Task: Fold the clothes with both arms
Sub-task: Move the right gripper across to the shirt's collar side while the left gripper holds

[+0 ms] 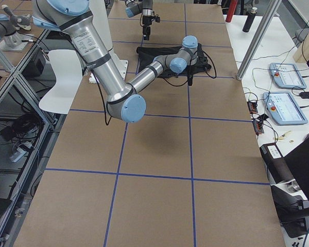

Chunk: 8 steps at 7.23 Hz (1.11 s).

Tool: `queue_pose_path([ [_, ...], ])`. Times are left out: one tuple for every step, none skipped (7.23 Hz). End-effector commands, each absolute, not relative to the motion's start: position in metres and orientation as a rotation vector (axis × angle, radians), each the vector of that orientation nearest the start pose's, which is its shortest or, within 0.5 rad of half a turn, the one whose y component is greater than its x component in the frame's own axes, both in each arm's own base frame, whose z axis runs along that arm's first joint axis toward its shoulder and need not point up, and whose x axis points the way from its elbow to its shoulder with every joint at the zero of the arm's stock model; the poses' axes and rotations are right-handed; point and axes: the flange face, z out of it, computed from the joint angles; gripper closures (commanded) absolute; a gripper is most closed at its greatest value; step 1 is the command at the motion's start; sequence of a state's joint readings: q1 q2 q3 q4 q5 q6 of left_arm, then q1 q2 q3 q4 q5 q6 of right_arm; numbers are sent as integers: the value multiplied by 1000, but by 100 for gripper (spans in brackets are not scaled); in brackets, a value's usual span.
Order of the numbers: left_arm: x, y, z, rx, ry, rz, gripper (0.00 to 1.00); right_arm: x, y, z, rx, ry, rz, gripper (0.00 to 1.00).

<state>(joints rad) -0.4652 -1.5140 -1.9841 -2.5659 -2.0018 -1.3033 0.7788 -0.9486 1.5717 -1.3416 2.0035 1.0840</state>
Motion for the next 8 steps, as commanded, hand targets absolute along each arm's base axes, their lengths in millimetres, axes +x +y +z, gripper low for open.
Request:
queue_pose_path([
  [364,-314,369,164,1342,77,0,-508,-505,227,201,-839,23,3],
  [369,-323,373,173,1332,70,0,-545,-472,180,183,-741,-9,6],
  [366,-336,378,190,1320,60,0,-584,-427,158,212,-648,-58,7],
  [356,-350,384,235,1303,77,0,-605,-398,148,249,-632,-92,7],
  [348,-366,400,280,1264,97,0,-623,-369,136,254,-585,-130,8],
  [348,-374,413,292,1238,103,0,-634,-346,125,263,-541,-170,11],
  [347,-376,410,298,1242,102,0,-644,-337,132,277,-513,-212,14],
  [348,-377,410,298,1242,102,0,-651,-331,137,304,-483,-331,18],
])
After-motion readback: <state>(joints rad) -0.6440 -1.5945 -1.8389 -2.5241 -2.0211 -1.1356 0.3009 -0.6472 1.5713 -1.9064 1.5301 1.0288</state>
